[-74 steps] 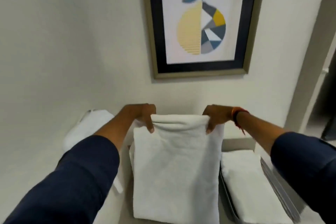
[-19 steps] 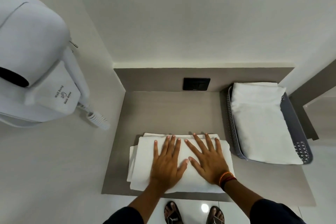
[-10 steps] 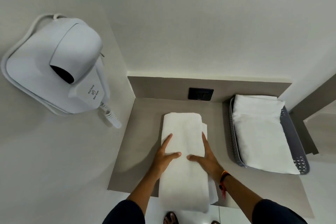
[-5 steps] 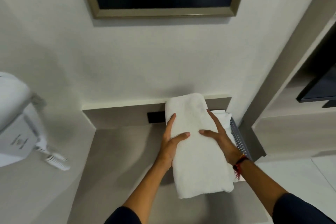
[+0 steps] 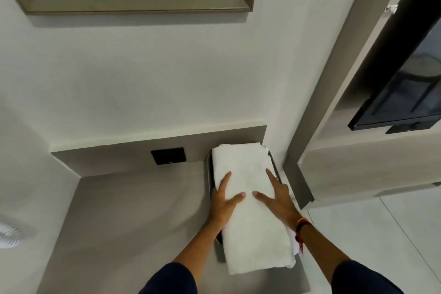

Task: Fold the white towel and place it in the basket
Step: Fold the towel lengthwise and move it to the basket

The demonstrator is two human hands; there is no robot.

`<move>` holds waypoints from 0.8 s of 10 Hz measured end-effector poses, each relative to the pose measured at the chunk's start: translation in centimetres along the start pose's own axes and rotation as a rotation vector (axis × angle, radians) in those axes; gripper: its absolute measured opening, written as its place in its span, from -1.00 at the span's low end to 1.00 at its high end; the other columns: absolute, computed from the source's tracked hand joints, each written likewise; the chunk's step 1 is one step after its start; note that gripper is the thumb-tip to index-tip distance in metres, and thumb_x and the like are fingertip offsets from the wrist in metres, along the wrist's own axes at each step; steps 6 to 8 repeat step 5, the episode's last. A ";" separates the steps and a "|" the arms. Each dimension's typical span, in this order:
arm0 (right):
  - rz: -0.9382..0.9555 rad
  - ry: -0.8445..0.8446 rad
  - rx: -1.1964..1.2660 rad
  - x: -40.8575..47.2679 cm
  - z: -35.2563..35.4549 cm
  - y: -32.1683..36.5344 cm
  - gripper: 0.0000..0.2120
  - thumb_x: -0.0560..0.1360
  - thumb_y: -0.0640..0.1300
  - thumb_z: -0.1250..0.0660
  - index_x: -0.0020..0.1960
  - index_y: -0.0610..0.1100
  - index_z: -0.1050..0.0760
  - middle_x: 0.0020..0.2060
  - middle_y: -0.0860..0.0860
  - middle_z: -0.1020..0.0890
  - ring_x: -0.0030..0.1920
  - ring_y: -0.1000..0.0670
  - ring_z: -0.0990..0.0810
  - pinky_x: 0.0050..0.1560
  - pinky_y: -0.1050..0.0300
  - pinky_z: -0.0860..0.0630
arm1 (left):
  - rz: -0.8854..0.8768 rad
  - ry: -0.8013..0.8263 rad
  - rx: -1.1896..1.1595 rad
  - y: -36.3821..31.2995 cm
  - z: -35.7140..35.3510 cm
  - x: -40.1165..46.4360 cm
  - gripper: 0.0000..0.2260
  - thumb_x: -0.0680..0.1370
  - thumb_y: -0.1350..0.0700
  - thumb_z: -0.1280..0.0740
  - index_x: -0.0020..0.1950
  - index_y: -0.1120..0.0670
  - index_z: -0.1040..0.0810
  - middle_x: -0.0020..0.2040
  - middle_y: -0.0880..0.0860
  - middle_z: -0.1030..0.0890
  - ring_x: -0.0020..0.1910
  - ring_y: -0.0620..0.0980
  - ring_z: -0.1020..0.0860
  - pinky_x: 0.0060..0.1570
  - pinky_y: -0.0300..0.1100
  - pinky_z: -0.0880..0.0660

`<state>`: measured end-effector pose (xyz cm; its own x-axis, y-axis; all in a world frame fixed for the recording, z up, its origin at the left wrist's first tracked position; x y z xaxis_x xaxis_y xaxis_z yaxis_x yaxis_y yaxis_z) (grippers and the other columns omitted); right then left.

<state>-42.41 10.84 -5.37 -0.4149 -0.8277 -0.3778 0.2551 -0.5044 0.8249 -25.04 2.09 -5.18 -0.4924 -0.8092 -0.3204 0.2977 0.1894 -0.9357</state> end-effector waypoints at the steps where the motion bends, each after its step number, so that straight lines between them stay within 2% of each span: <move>1: 0.181 -0.227 -0.345 0.3 1.4 2.4 -0.31 0.56 0.34 -0.14 0.61 0.25 0.01 0.63 -0.06 -0.05 0.59 -0.26 -0.17 0.48 -0.30 -0.29 | -0.055 -0.156 0.542 -0.7 1.1 0.3 -0.33 0.58 -0.31 -0.26 0.63 -0.21 -0.11 0.62 0.13 -0.06 0.56 0.18 -0.21 0.45 0.16 -0.36; 2: 0.385 -0.276 -0.712 0.8 0.2 4.5 -0.43 0.67 0.20 0.05 0.64 0.17 0.07 0.67 -0.05 0.03 0.64 -0.18 -0.03 0.55 -0.33 -0.16 | -0.257 -0.284 0.963 -3.3 0.4 0.6 -0.38 0.66 -0.27 -0.08 0.67 -0.06 -0.06 0.68 0.14 0.02 0.64 0.20 -0.02 0.56 0.19 -0.19; 3: 0.340 -0.102 -0.787 2.0 -2.0 1.8 -0.45 0.69 0.18 0.10 0.64 0.18 0.16 0.65 0.07 0.15 0.65 -0.17 0.07 0.58 -0.38 -0.07 | -0.227 -0.129 1.136 -2.0 -1.7 1.5 -0.40 0.69 -0.25 0.02 0.68 -0.06 0.02 0.69 0.06 0.13 0.66 0.12 0.13 0.57 0.23 0.03; 4: 0.299 -0.081 -0.835 2.9 -2.1 0.7 -0.44 0.69 0.20 0.11 0.63 0.22 0.24 0.65 0.10 0.19 0.65 -0.21 0.08 0.56 -0.39 -0.02 | -0.133 -0.056 1.171 -0.9 -1.9 2.4 -0.38 0.68 -0.28 0.07 0.68 -0.07 0.12 0.68 0.05 0.22 0.65 0.11 0.21 0.56 0.26 0.12; 5: 0.302 -0.091 -0.926 3.1 -1.8 2.0 -0.42 0.68 0.21 0.10 0.64 0.19 0.21 0.66 0.05 0.18 0.65 -0.22 0.12 0.56 -0.39 0.07 | -0.150 -0.020 1.209 -2.0 -1.8 2.5 -0.37 0.68 -0.29 0.06 0.68 -0.05 0.09 0.69 0.08 0.17 0.65 0.13 0.18 0.56 0.26 0.13; 8: 0.302 -0.091 -0.926 3.1 -1.8 2.0 -0.42 0.68 0.21 0.10 0.64 0.19 0.21 0.66 0.05 0.18 0.65 -0.22 0.12 0.56 -0.39 0.07 | -0.150 -0.020 1.209 -2.0 -1.8 2.5 -0.37 0.68 -0.29 0.06 0.68 -0.05 0.09 0.69 0.08 0.17 0.65 0.13 0.18 0.56 0.26 0.13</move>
Point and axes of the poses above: each hand's wrist, its own x-axis towards the middle knuckle, its own z-axis out of the back of the hand, y = z × x, the point moved 9 cm from there along x, towards the middle knuckle
